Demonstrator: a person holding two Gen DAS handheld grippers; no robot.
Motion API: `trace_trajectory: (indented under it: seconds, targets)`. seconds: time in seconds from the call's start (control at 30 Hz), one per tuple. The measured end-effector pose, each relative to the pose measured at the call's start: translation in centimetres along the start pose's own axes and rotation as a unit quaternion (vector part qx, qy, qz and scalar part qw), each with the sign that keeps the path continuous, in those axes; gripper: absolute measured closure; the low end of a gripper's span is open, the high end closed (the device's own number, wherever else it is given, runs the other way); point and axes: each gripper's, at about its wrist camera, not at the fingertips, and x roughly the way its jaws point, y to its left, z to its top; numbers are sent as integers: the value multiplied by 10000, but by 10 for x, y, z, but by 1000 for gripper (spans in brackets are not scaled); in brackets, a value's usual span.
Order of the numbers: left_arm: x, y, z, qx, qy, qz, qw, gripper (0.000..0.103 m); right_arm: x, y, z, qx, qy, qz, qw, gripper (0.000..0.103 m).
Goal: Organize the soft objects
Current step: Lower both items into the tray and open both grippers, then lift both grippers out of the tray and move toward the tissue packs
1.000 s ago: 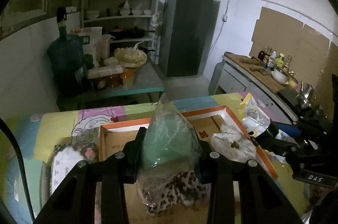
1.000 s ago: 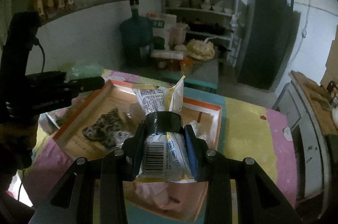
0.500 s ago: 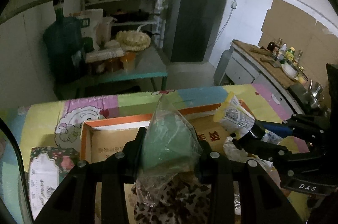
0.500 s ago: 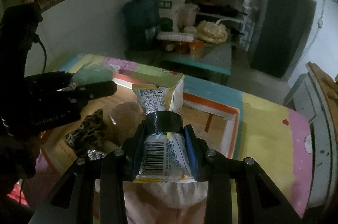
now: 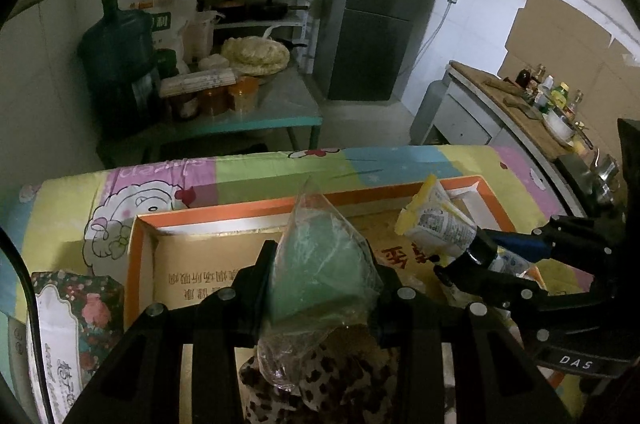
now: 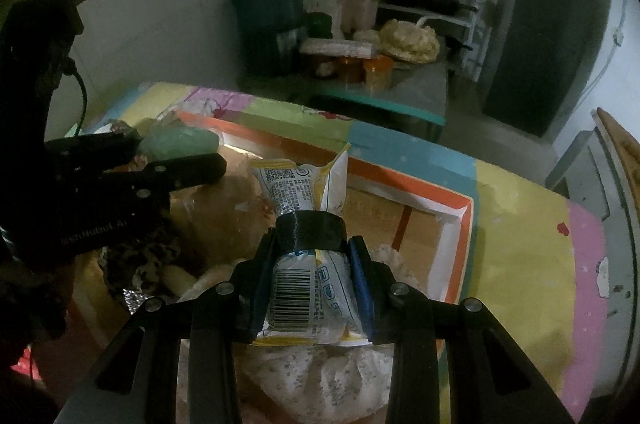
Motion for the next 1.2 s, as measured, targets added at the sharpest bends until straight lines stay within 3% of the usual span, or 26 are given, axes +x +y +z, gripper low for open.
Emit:
trace_trajectory:
  seconds: [0.3,0.43,0.6,0.93,1.2]
  targets:
    - [2,-2,-1,16,-87,67,9999,61,9,-2,-1,16,18,60,10000,65]
    - [0,-2,-1,54,-125,81,9999,51,8,-5,-4,76,-29,129,9999,64]
    - [-2,-2,0,59,-136,68,9999,50,4,-7,-6,110,-118,168,9997,54]
    - [-25,-8,-3,156,-428,23,9990,23,-18,-7,-9,240,-394,176,9988,47]
    - [-52,-15,-7,270,-657,-32,9975,22,-48,2,-14,314,-686,102,9971,44]
